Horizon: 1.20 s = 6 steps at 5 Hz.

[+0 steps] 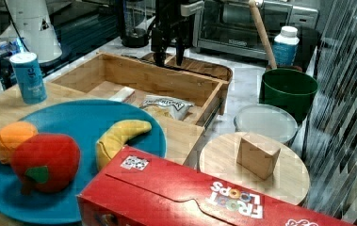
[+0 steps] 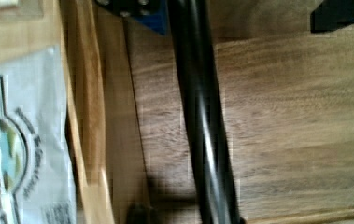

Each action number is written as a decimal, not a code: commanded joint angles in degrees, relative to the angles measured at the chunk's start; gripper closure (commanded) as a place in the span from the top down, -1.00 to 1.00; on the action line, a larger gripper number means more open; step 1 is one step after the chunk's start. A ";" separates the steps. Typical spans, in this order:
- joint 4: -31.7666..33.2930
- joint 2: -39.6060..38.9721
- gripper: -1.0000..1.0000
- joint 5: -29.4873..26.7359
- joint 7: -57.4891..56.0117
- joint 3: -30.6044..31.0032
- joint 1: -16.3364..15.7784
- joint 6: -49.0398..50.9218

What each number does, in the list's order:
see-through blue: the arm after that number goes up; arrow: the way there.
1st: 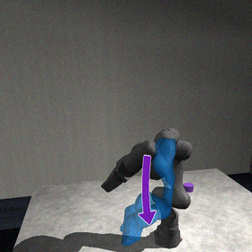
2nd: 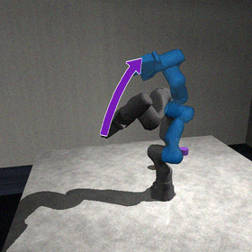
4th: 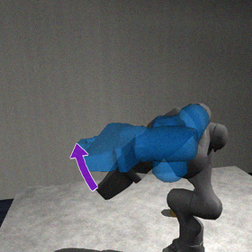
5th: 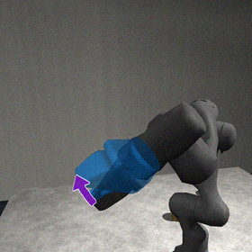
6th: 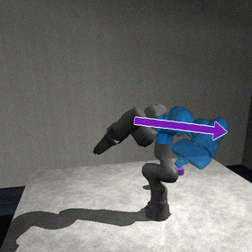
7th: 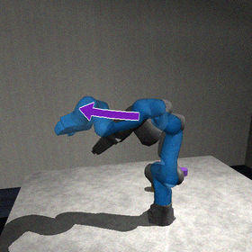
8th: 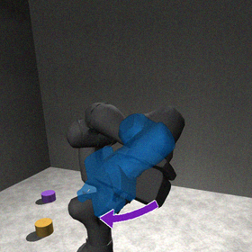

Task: Open the drawer.

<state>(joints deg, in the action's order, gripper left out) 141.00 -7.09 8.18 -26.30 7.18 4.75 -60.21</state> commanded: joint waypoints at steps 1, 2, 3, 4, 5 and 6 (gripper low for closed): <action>-3.16 -0.32 1.00 -0.80 4.47 5.80 -5.40 2.10; -3.15 -0.33 1.00 -0.78 4.50 5.86 -5.33 2.10; -3.17 -0.33 1.00 -0.77 4.50 5.90 -5.29 2.10; -3.17 -0.43 1.00 -0.09 4.99 8.64 -2.51 2.16; -3.16 -0.33 1.00 -0.75 4.51 5.99 -5.20 2.12; -3.16 -0.33 1.00 -0.76 4.52 5.96 -5.24 2.10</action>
